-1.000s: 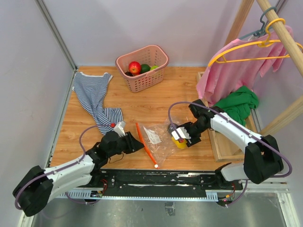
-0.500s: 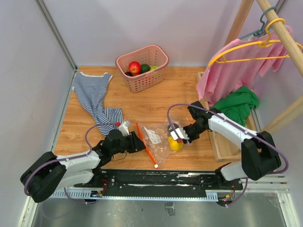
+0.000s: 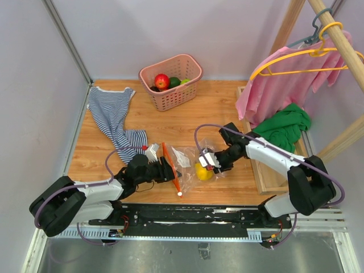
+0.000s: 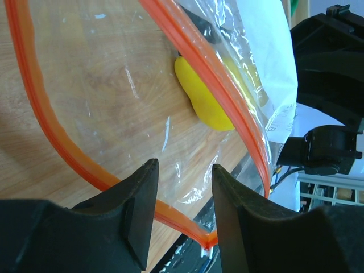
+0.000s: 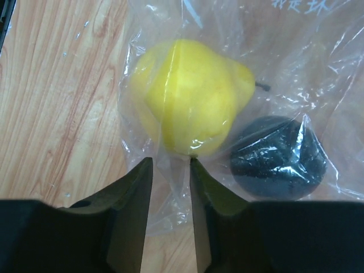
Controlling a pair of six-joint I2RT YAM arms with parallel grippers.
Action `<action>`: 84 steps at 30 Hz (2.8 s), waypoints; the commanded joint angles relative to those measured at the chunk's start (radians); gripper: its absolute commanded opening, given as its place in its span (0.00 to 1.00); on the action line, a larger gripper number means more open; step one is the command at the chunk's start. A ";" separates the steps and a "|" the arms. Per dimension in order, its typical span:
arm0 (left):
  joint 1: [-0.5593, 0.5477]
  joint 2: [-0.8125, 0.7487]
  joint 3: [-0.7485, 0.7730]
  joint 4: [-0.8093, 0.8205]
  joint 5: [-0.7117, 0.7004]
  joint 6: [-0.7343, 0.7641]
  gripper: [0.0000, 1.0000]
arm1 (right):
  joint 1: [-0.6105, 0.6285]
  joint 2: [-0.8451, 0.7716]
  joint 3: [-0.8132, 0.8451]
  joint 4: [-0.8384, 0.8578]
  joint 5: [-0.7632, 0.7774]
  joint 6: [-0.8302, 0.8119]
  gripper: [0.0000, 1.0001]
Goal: Open the zip-top bag and remove the fake food
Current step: Pick up the fake fruit from the zipper food storage bag.
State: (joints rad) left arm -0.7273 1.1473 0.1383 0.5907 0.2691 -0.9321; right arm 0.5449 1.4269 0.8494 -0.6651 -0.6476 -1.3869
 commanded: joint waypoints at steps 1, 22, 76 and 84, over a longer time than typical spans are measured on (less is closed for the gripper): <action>-0.004 -0.003 0.020 0.046 0.012 0.002 0.47 | 0.019 -0.005 0.047 -0.026 -0.042 0.051 0.40; -0.008 0.080 0.016 0.169 0.048 -0.031 0.51 | 0.128 -0.026 -0.037 0.132 0.006 0.131 0.40; -0.103 0.189 0.049 0.195 0.050 -0.089 0.81 | 0.314 0.035 -0.053 0.348 0.102 0.486 0.40; -0.124 0.184 0.088 0.122 0.045 -0.073 0.89 | 0.321 0.056 -0.017 0.340 0.097 0.565 0.33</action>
State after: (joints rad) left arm -0.8291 1.3312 0.1864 0.7307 0.3046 -1.0149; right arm 0.8448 1.4708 0.7879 -0.3489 -0.5468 -0.8902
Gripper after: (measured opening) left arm 0.881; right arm 0.352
